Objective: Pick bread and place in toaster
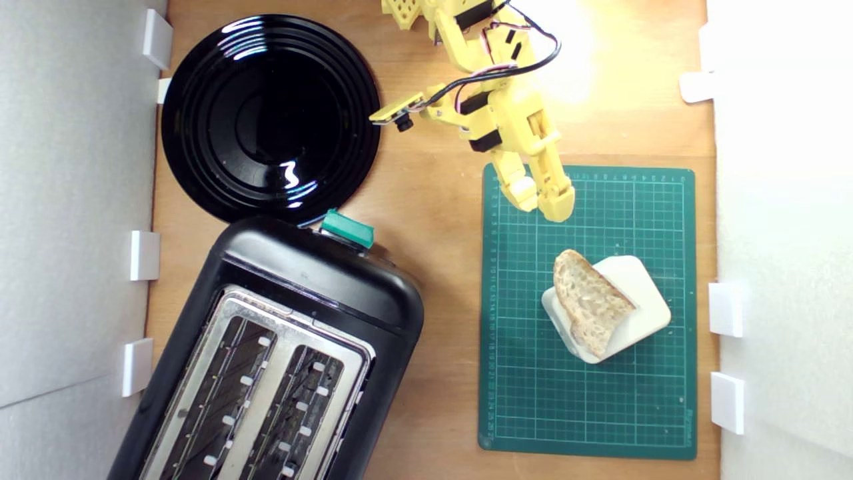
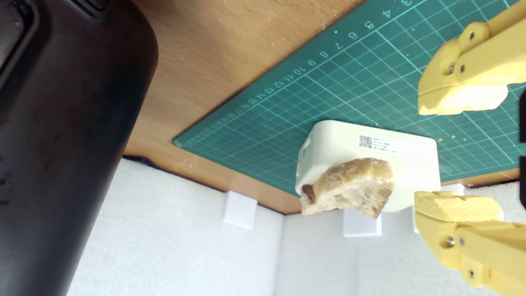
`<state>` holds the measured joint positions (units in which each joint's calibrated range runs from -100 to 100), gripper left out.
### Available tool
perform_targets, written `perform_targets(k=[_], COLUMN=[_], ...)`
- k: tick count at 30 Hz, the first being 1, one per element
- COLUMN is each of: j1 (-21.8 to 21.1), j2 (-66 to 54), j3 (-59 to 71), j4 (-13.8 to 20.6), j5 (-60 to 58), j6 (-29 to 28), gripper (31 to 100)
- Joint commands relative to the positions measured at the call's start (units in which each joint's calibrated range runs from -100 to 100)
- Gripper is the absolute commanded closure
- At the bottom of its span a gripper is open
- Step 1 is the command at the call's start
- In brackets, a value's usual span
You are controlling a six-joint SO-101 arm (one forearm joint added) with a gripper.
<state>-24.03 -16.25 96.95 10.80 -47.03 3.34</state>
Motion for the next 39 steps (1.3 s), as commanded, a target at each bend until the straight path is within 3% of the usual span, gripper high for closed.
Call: perform_targets(k=[1, 14, 22, 39], j1=[0.0, -0.2, -0.1, -0.4], j2=[-0.2, 8.3, 16.8, 24.6], j3=[-0.9, -9.5, -11.3, -19.5], j4=[0.1, 0.0, 0.0, -0.1], j5=[-2.1, -2.7, -13.5, -13.9], j6=[-0.2, -3.1, -2.9, -2.8], gripper=[43.9, 43.3, 41.3, 41.1])
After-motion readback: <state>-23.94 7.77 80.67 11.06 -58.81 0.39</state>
